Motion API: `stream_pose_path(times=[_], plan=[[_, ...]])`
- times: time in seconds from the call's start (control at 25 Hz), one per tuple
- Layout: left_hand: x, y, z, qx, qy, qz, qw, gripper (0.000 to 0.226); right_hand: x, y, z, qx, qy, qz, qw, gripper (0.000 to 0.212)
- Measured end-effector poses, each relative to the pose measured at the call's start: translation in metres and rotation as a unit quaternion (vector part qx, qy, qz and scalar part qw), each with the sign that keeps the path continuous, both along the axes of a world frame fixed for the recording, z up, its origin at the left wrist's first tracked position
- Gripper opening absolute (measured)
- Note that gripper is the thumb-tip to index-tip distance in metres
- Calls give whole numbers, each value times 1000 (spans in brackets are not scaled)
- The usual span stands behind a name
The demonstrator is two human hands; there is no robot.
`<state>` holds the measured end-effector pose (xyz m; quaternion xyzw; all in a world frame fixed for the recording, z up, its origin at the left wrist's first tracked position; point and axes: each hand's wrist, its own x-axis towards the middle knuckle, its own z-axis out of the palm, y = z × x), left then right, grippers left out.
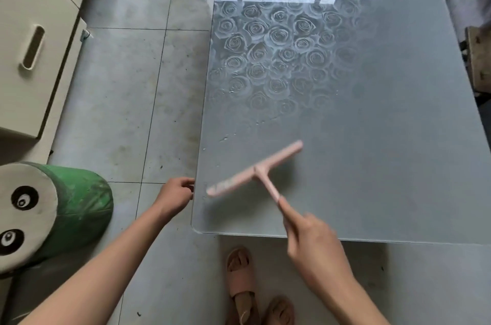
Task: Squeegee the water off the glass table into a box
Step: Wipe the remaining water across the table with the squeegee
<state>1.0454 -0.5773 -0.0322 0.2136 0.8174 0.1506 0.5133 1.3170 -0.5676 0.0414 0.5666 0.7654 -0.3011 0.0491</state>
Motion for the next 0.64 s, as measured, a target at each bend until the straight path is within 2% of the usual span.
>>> stream_pose_path(times=[0.12, 0.24, 0.32, 0.48, 0.64], plan=[[-3, 2, 2, -23, -22, 38, 999, 55, -20, -12, -6, -43, -24, -14, 999, 57], [-1, 3, 4, -33, -42, 73, 996, 50, -83, 38, -19, 1, -1, -3, 1000, 57], [-1, 5, 3, -46, -49, 99, 993, 46, -113, 79, -17, -9, 24, -23, 999, 53], [-3, 11, 9, -39, -62, 129, 989, 45, -81, 67, -6, 38, 60, -46, 996, 53], [-10, 22, 12, -34, -73, 144, 986, 44, -71, 26, -2, -24, -17, -35, 999, 53]])
